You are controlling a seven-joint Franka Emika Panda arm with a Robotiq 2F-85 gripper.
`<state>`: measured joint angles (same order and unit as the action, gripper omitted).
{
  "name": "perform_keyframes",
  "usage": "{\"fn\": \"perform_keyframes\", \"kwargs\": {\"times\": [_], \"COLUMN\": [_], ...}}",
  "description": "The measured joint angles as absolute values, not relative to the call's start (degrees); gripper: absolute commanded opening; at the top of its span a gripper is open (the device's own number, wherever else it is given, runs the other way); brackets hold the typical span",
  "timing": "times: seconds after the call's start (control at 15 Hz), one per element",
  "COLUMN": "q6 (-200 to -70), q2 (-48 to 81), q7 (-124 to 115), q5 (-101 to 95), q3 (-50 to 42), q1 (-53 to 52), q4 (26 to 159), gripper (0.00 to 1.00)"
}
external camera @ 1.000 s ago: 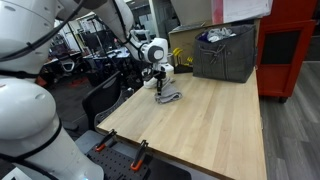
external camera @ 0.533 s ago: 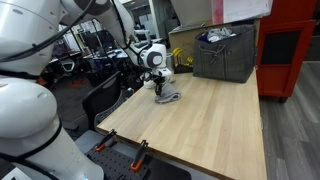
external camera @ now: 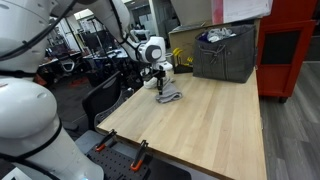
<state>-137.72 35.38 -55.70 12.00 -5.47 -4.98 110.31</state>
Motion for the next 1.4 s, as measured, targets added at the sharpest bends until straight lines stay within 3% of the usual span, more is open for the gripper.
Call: {"fn": "perform_keyframes", "kwargs": {"times": [0.6,1.4], "q6": [-135.2,-130.0], "q2": [14.5,-2.6], "q7": [-33.5,6.7], "q5": [-0.2,-1.9], "q3": [-6.1,-4.9], "q1": [-3.5,-0.3], "q4": [122.5,130.4], "gripper": [0.00,0.00]}}
